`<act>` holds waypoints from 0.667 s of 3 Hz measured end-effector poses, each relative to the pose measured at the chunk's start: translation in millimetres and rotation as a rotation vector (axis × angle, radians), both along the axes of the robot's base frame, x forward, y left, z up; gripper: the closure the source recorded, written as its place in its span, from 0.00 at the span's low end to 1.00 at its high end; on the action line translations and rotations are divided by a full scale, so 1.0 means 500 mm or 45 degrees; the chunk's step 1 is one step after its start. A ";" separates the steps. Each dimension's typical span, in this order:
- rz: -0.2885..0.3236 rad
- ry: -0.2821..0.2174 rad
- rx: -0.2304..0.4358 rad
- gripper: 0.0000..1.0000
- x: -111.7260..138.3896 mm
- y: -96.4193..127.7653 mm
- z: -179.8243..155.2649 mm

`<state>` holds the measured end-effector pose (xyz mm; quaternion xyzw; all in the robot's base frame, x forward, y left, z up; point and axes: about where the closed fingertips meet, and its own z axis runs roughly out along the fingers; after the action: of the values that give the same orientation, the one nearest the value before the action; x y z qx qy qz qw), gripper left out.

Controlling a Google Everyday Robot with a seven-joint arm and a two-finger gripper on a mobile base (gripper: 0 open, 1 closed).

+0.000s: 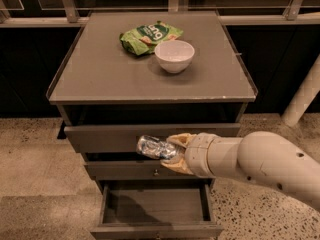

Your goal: Pick redbull can from bottom drawer and place on counter

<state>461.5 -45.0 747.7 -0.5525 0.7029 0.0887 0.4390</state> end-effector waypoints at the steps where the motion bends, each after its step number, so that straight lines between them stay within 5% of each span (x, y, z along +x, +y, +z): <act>1: 0.042 -0.013 -0.012 1.00 0.017 0.024 0.024; 2: 0.103 -0.066 -0.073 1.00 0.051 0.047 0.082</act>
Offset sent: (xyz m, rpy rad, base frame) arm 0.0499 0.0372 0.0781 -0.1151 -0.1063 0.1415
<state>487.1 -21.6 788.8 -0.5949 0.6707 0.0719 0.4371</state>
